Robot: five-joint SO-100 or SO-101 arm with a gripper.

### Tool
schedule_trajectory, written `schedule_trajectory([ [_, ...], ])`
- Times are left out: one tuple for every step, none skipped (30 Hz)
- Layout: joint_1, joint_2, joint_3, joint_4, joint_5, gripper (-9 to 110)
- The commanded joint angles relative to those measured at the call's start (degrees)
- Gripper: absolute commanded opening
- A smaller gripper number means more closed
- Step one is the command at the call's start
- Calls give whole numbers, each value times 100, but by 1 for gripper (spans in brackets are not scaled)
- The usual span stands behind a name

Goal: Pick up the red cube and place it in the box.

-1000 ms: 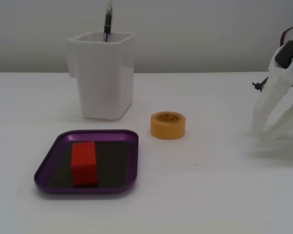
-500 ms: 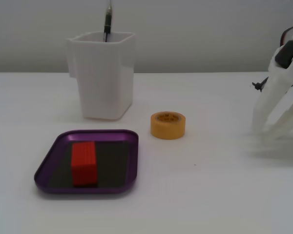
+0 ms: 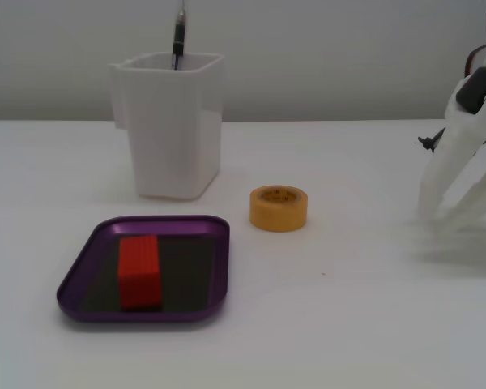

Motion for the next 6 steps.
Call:
schedule_trajectory([
  [-35, 606, 53, 35, 9, 0],
  [-35, 606, 53, 35, 9, 0],
  [-35, 606, 53, 35, 9, 0],
  [-35, 606, 53, 35, 9, 0],
  [-35, 606, 53, 35, 9, 0],
  [-35, 606, 53, 35, 9, 0],
])
